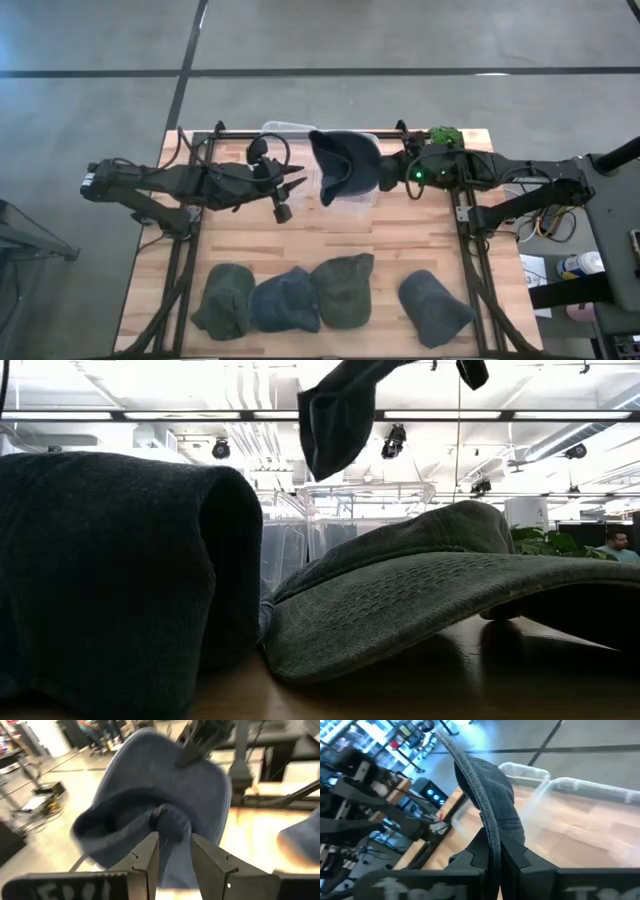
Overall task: Pick & Place hat
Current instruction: Put the middle blue cap into the right transparent bin
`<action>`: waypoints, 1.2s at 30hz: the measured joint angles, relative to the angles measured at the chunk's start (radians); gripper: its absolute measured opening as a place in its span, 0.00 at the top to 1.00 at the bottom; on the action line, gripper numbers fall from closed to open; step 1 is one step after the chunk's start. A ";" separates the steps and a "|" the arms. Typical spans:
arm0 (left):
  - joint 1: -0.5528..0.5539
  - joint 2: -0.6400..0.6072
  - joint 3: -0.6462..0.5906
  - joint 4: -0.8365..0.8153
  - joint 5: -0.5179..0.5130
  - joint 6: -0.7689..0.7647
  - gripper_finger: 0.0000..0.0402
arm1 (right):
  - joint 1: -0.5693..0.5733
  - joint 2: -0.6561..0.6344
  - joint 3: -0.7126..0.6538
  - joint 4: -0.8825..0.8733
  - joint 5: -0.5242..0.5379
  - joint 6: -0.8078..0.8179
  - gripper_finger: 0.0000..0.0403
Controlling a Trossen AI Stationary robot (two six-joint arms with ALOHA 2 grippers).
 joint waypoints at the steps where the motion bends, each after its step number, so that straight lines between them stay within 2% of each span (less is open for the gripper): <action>1: 0.000 -0.006 0.000 -0.024 -0.017 -0.004 0.74 | -0.015 -0.002 0.000 -0.013 -0.016 -0.002 0.97; 9: 0.001 -0.024 -0.004 -0.186 -0.078 -0.087 0.74 | -0.232 0.003 -0.005 -0.132 -0.223 -0.077 0.97; 16: 0.002 -0.023 -0.028 -0.212 -0.099 -0.130 0.74 | -0.360 0.011 -0.007 -0.154 -0.229 -0.333 0.97; 22: 0.012 -0.022 -0.089 -0.189 -0.144 -0.131 0.74 | -0.343 0.102 -0.017 -0.177 -0.256 -0.491 0.97; 30: 0.049 -0.022 -0.115 -0.153 -0.144 -0.128 0.74 | -0.288 0.296 0.009 -0.177 -0.123 -0.728 0.97; 36: 0.075 -0.022 -0.121 -0.084 -0.143 -0.075 0.74 | -0.223 0.411 0.062 -0.177 0.021 -1.019 0.97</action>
